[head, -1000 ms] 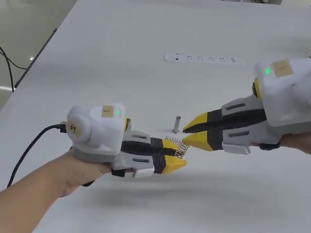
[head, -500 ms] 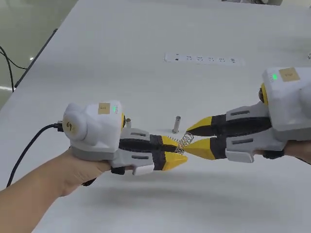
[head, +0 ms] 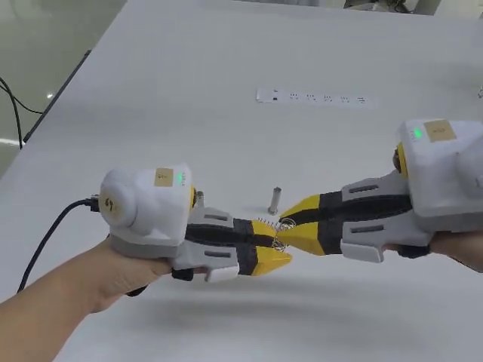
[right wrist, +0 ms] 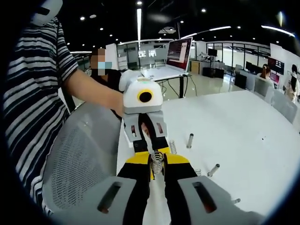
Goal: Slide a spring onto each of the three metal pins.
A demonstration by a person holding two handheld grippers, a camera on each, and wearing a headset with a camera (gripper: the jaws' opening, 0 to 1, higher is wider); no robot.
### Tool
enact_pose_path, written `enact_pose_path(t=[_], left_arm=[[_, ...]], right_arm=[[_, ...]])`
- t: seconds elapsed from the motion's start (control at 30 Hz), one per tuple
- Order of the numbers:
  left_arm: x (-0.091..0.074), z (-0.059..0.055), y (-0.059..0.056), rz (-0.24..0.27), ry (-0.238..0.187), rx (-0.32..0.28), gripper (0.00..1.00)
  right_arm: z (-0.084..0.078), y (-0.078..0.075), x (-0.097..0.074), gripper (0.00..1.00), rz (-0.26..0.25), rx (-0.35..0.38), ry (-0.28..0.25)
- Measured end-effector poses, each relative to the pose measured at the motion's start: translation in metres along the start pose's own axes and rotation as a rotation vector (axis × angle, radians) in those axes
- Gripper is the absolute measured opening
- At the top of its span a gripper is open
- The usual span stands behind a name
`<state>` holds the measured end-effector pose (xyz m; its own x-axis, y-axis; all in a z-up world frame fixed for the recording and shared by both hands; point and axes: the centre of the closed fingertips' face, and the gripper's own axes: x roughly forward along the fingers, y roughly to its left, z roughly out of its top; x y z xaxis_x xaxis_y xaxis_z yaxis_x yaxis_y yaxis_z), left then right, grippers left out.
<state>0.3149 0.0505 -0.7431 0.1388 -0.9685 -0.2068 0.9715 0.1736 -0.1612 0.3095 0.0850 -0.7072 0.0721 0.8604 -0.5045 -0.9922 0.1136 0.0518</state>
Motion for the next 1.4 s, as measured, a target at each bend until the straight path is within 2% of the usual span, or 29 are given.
enact_pose_path(t=[0.2, 0.33, 0.47, 0.77, 1.07, 1.4], left_arm=[[-0.001, -0.004, 0.002, 0.01, 0.016, 0.007, 0.02], [-0.002, -0.003, 0.004, 0.019, 0.012, 0.002, 0.02], [-0.003, -0.003, 0.005, 0.029, 0.016, -0.02, 0.03], [-0.008, -0.005, 0.011, 0.063, 0.027, -0.023, 0.04], [-0.014, -0.009, 0.018, 0.107, 0.05, -0.047, 0.15], [-0.032, -0.017, 0.025, 0.163, 0.087, -0.048, 0.27]], right_arm=[[-0.002, 0.001, 0.003, 0.07, -0.002, -0.071, 0.025], [0.0, 0.0, 0.004, 0.07, -0.012, -0.101, 0.018], [0.0, 0.0, 0.004, 0.07, -0.014, -0.104, 0.018], [0.001, -0.004, 0.005, 0.07, -0.033, -0.094, 0.007], [0.003, -0.011, 0.002, 0.07, -0.058, -0.088, 0.006], [-0.001, -0.013, 0.005, 0.07, -0.069, -0.103, 0.02]])
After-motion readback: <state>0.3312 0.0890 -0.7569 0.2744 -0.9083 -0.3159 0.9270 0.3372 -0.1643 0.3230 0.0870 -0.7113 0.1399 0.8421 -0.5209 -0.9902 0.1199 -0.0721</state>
